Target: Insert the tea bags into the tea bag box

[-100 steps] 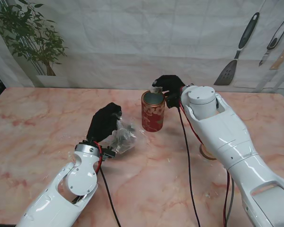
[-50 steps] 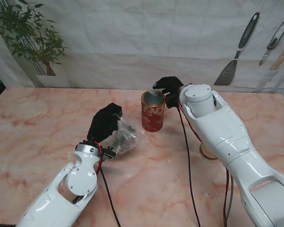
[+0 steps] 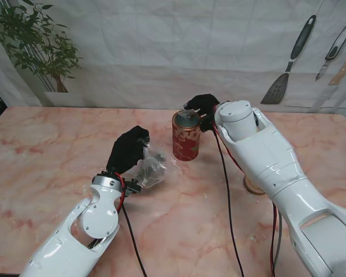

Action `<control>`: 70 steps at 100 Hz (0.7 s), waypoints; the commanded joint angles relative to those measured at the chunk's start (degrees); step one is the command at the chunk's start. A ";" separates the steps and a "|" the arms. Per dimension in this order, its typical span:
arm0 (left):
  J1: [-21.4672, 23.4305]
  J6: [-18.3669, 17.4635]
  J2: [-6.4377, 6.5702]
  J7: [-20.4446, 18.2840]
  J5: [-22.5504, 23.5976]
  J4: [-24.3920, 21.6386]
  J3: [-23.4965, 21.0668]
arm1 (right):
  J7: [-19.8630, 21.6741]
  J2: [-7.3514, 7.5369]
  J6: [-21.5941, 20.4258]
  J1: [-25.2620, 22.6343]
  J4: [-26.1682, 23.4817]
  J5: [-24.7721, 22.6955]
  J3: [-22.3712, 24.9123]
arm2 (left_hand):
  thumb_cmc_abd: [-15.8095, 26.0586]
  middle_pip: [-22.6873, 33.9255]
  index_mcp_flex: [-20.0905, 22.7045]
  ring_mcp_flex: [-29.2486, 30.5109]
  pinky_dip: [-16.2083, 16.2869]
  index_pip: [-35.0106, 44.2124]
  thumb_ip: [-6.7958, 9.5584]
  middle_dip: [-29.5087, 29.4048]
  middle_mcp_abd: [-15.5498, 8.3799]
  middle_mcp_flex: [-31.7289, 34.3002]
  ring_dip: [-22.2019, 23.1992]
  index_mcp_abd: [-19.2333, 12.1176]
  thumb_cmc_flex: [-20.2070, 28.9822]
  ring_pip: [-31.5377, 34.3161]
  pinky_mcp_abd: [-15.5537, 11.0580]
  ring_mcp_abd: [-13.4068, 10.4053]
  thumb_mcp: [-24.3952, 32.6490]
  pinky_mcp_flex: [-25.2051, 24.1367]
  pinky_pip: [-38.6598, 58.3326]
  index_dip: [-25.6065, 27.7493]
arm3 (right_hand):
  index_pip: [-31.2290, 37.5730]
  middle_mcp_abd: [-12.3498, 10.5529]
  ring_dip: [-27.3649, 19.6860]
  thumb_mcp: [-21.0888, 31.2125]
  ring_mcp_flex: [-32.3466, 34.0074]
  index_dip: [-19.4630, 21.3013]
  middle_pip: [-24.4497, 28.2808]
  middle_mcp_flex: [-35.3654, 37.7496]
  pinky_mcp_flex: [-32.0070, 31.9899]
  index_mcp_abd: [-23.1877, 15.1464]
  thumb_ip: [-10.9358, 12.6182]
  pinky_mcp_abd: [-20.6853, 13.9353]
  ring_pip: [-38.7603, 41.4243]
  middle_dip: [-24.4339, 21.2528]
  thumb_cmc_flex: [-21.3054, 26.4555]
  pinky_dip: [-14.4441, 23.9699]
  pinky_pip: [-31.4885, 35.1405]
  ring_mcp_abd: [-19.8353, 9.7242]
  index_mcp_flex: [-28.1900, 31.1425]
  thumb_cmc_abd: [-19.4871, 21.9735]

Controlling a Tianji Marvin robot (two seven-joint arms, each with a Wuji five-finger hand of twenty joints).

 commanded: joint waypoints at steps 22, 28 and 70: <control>-0.08 -0.03 0.11 -1.19 -0.26 -0.41 -0.20 | 5.10 1.16 0.75 0.93 -1.00 -2.23 -1.07 | -0.39 1.89 -0.69 0.61 0.68 -0.14 -0.80 2.25 -2.80 0.73 0.51 -0.12 6.95 1.89 -5.17 4.43 3.97 1.00 2.58 0.55 | -14.43 -0.11 0.75 7.46 -2.14 10.72 1.40 -5.80 -1.28 1.41 5.45 -0.89 1.61 1.16 -14.02 -2.50 2.80 -0.26 -7.94 -7.59; -0.10 0.02 0.08 -1.11 -0.27 -0.42 -0.19 | 5.32 1.52 0.84 0.80 -1.73 -3.35 -1.27 | -0.45 1.86 -0.55 0.61 0.69 -0.15 -0.80 2.26 -2.66 0.73 0.53 -0.20 6.97 1.90 -5.21 4.46 4.00 1.00 2.60 0.52 | -14.73 0.06 0.85 8.35 -2.13 11.34 1.34 -6.11 -1.19 1.45 5.61 -0.56 1.66 1.30 -14.85 -2.51 2.66 -0.16 -8.73 -9.38; -0.44 0.21 0.04 -0.55 0.60 -0.20 0.12 | 8.43 3.05 0.80 1.45 -3.12 -6.25 -2.06 | -0.40 1.84 -0.54 0.67 0.70 -0.17 -0.81 2.28 -2.78 0.69 0.58 -0.21 6.94 1.93 -5.25 4.44 3.99 1.01 2.64 0.52 | -20.46 -0.12 0.80 6.43 -4.00 10.65 -5.02 -6.67 -1.74 0.44 5.15 -0.80 0.60 0.53 -14.72 -2.83 0.62 -0.75 -11.92 -11.26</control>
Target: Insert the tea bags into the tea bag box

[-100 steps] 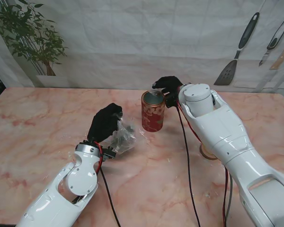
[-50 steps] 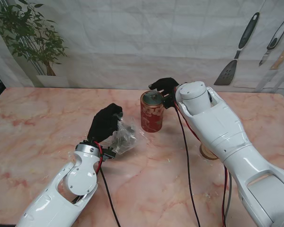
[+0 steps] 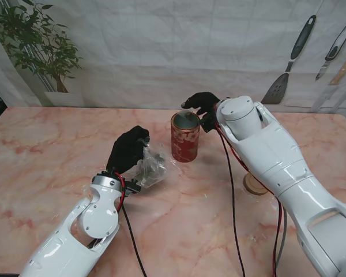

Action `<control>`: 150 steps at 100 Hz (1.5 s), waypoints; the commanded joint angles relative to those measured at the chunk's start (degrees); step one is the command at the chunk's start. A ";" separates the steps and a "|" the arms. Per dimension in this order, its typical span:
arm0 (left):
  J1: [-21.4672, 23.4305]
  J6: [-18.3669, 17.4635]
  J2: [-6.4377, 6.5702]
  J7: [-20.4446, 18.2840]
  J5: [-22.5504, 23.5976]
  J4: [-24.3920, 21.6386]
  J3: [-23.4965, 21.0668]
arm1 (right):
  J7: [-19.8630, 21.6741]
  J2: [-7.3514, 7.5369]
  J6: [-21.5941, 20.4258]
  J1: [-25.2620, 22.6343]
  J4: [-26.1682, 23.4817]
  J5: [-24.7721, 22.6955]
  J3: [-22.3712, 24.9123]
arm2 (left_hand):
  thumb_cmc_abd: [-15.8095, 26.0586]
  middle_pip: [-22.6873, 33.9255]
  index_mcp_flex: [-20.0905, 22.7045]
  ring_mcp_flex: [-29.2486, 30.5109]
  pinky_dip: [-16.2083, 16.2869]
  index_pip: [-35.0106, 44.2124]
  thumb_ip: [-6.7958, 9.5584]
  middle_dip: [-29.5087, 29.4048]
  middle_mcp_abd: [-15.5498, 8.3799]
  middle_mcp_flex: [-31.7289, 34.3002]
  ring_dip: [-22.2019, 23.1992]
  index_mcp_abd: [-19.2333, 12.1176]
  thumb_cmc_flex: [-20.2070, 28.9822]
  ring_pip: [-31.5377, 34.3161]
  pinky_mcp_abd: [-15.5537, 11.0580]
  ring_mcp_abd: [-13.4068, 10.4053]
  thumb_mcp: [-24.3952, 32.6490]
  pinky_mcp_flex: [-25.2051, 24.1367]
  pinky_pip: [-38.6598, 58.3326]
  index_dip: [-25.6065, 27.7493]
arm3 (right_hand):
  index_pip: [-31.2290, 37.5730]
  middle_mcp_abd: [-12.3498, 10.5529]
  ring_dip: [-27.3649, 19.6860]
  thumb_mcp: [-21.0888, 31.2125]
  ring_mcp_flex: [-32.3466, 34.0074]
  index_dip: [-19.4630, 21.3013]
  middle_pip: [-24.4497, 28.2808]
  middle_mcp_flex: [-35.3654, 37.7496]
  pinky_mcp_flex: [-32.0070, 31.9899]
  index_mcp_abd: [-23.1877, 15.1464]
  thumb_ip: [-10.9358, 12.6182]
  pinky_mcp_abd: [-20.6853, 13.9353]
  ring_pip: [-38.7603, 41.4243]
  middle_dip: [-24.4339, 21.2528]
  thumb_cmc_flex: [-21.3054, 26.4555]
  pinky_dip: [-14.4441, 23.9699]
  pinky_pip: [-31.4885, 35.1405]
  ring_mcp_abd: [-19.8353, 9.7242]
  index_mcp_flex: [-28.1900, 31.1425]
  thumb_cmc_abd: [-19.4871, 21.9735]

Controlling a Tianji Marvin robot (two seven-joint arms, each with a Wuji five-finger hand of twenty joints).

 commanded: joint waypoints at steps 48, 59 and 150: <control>-0.50 -0.08 0.00 -0.65 0.14 -0.09 0.03 | 11.02 4.49 -3.07 2.83 -1.46 -9.37 -4.79 | -0.37 1.85 -0.54 0.63 0.73 -0.17 -0.82 2.28 -2.78 0.66 0.60 -0.21 6.93 1.94 -5.23 4.48 3.98 1.02 2.69 0.52 | -14.97 -1.70 -1.48 -5.94 -1.36 -8.16 -12.23 -1.98 -1.34 -4.43 0.86 -1.72 -4.68 3.45 -6.21 0.77 -5.56 -0.82 0.42 1.61; -0.52 -0.12 0.00 -0.59 0.18 -0.10 0.06 | 13.18 5.73 -5.30 2.87 -2.19 -12.24 -5.51 | -0.38 1.85 -0.54 0.61 0.74 -0.17 -0.80 2.28 -2.78 0.70 0.59 -0.21 6.93 1.93 -5.18 4.44 3.98 1.02 2.70 0.53 | -16.52 -2.80 -2.14 -7.98 -1.25 -9.66 -14.66 -2.07 -1.59 -5.97 1.23 -2.49 -6.40 4.35 -9.85 1.34 -7.60 -1.08 0.78 6.81; -0.29 -0.30 -0.01 -0.27 0.54 -0.54 0.02 | 13.64 8.54 -12.26 2.52 -6.25 -27.39 -8.35 | -0.36 1.81 -0.55 0.60 0.73 -0.17 -0.78 2.29 -2.79 0.67 0.61 -0.21 6.92 1.90 -5.26 4.37 3.96 1.02 2.68 0.53 | 5.82 -2.15 1.78 -13.65 -0.75 4.42 -4.23 -0.41 -0.47 -7.24 2.78 -1.36 -1.62 3.30 -12.34 1.67 -4.91 -1.20 10.27 12.83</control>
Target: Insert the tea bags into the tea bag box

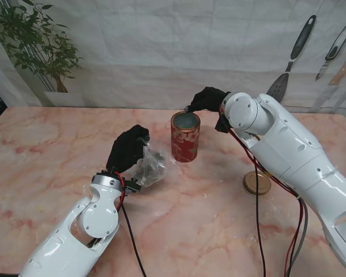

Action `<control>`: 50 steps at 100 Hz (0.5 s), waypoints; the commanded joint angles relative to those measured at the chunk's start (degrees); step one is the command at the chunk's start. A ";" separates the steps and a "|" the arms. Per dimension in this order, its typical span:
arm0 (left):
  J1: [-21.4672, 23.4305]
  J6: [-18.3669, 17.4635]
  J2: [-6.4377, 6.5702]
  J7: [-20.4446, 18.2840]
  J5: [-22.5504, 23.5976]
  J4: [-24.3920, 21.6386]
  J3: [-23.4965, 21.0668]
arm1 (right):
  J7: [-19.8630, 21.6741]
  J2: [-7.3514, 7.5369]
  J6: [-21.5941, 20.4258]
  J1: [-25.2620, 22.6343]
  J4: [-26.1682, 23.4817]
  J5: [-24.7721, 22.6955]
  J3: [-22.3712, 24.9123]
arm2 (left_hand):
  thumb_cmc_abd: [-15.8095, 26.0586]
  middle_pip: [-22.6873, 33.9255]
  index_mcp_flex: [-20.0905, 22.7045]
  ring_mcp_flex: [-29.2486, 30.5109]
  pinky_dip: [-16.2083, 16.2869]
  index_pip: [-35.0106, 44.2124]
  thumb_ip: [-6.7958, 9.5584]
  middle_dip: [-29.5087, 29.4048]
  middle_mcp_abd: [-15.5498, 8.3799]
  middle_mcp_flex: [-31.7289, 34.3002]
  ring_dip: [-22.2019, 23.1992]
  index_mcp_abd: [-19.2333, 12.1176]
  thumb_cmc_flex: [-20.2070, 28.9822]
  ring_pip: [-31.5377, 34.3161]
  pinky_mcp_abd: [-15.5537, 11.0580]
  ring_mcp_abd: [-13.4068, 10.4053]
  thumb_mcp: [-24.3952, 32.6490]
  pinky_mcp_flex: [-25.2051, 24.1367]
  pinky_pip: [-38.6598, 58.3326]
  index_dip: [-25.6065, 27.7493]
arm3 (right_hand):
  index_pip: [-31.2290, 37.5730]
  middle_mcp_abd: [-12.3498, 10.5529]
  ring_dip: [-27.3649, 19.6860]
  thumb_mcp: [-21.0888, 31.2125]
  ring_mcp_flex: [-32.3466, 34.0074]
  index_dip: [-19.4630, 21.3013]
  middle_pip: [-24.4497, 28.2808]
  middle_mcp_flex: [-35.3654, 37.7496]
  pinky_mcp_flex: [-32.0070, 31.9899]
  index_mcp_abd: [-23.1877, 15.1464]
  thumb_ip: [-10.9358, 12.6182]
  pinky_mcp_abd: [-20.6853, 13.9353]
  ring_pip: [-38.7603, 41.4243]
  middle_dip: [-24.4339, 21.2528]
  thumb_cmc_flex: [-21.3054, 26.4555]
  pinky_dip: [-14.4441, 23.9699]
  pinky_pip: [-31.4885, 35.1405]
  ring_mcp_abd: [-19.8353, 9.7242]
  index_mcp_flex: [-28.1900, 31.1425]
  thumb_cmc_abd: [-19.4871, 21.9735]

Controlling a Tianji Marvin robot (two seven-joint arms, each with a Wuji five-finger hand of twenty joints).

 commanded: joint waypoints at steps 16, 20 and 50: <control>-0.03 0.01 -0.04 -0.60 -0.14 -0.61 -0.06 | 1.42 -0.49 0.18 -0.80 -0.42 1.13 0.41 | -0.35 1.84 -0.54 0.66 0.72 -0.16 -0.78 2.27 -2.75 0.72 0.63 -0.21 6.91 1.93 -5.33 4.39 3.94 1.02 2.60 0.53 | 11.44 1.36 0.43 -0.90 1.14 8.09 3.49 2.92 0.47 0.67 2.00 0.42 1.91 -1.67 -1.14 -1.65 3.74 -0.15 3.16 2.71; -0.01 -0.01 -0.03 -0.61 -0.12 -0.62 -0.07 | 1.42 -0.50 0.17 -0.96 -0.54 1.48 0.68 | -0.39 1.85 -0.54 0.66 0.72 -0.16 -0.78 2.27 -2.77 0.74 0.63 -0.21 6.91 1.93 -5.34 4.39 3.96 1.02 2.60 0.53 | 11.82 1.38 0.47 -0.93 1.47 8.30 3.76 3.42 0.56 0.87 2.02 0.55 2.07 -1.64 -1.01 -1.69 4.00 -0.03 3.58 2.71; -0.23 0.19 -0.06 -0.57 -0.08 -0.57 -0.05 | -0.19 -0.65 -1.60 -5.48 -3.88 6.01 5.87 | -0.31 1.83 -0.55 0.66 0.72 -0.16 -0.76 2.27 -2.85 0.69 0.65 -0.21 6.85 1.92 -5.34 4.39 3.94 1.02 2.60 0.54 | 8.72 1.87 0.64 0.11 2.47 6.31 4.81 4.48 0.88 1.40 2.11 0.85 2.73 -1.71 2.42 -2.50 5.79 0.47 3.83 2.04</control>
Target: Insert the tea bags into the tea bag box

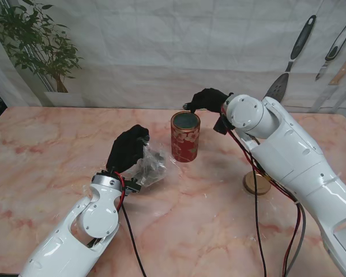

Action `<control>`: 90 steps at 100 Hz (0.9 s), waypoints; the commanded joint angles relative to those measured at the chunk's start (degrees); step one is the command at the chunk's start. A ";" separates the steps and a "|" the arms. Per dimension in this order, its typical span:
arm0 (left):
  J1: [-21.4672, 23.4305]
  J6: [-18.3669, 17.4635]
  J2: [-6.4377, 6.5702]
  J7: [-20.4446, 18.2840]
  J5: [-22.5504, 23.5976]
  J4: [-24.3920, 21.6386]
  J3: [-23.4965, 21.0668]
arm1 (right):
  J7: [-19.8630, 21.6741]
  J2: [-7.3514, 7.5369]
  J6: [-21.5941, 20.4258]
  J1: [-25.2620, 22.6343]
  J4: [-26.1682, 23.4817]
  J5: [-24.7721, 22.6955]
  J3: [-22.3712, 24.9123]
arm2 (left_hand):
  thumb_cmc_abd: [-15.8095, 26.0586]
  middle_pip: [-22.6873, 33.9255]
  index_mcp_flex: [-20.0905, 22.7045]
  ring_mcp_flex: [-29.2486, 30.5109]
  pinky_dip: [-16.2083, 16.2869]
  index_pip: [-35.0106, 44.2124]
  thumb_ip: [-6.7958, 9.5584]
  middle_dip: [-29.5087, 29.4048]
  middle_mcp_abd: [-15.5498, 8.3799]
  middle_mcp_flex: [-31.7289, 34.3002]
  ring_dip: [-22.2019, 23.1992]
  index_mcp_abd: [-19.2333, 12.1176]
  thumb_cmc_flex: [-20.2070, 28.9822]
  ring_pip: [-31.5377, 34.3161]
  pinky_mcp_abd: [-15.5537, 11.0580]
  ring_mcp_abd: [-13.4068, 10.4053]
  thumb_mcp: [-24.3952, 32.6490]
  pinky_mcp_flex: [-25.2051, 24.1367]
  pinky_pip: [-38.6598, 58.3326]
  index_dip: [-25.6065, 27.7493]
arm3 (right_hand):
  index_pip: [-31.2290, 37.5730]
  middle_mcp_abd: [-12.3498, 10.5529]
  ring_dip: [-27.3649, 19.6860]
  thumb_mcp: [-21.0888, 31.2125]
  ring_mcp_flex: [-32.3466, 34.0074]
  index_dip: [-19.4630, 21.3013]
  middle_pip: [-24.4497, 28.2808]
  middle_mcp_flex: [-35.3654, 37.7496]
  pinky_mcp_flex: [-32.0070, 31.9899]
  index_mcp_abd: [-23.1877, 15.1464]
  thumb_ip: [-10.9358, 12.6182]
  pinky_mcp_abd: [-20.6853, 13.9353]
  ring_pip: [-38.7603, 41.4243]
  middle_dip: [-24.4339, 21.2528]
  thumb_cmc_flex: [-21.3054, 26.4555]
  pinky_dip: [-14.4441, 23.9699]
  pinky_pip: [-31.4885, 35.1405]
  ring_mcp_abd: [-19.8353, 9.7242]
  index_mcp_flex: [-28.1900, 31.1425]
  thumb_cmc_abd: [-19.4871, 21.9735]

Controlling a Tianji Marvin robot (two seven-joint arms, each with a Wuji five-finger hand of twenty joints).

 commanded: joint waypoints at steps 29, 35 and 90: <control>-1.00 0.67 -0.15 -0.21 0.29 -0.53 -0.02 | 0.59 0.51 -3.27 -10.90 -9.72 10.51 8.05 | -0.41 1.83 -0.55 0.73 0.73 -0.16 -0.74 2.22 -2.71 0.74 0.63 -0.21 6.87 1.92 -5.46 4.32 4.04 1.05 2.62 0.54 | -0.94 2.06 2.16 5.00 4.35 -11.18 5.35 4.66 1.94 2.76 -2.49 1.52 5.83 0.12 8.52 -0.35 5.85 2.37 4.76 -4.21; -1.26 0.83 -0.18 -0.02 0.57 -0.61 0.02 | 2.67 1.00 -3.25 -11.85 -10.93 12.23 8.91 | -0.46 1.83 -0.54 0.83 0.76 -0.17 -0.72 2.20 -2.67 0.77 0.65 -0.21 6.84 1.98 -5.57 4.39 4.11 1.08 2.70 0.53 | -0.77 1.96 2.57 5.13 4.83 -12.88 5.99 4.87 2.39 2.54 -3.41 1.61 6.85 0.40 9.59 0.00 7.00 2.37 4.35 -4.38; -3.09 1.25 -0.10 0.59 3.78 -3.63 2.39 | 5.60 1.34 -2.72 -17.50 -16.01 20.65 10.45 | -1.25 2.19 0.14 2.62 1.76 -0.64 -0.42 1.32 -1.91 1.57 0.73 0.81 5.98 3.45 -8.54 4.16 5.82 1.54 5.35 0.36 | 1.66 2.48 5.92 4.83 8.96 -31.02 12.54 9.42 3.67 3.55 -5.98 2.95 12.98 3.69 16.98 0.29 14.70 3.32 8.77 -4.62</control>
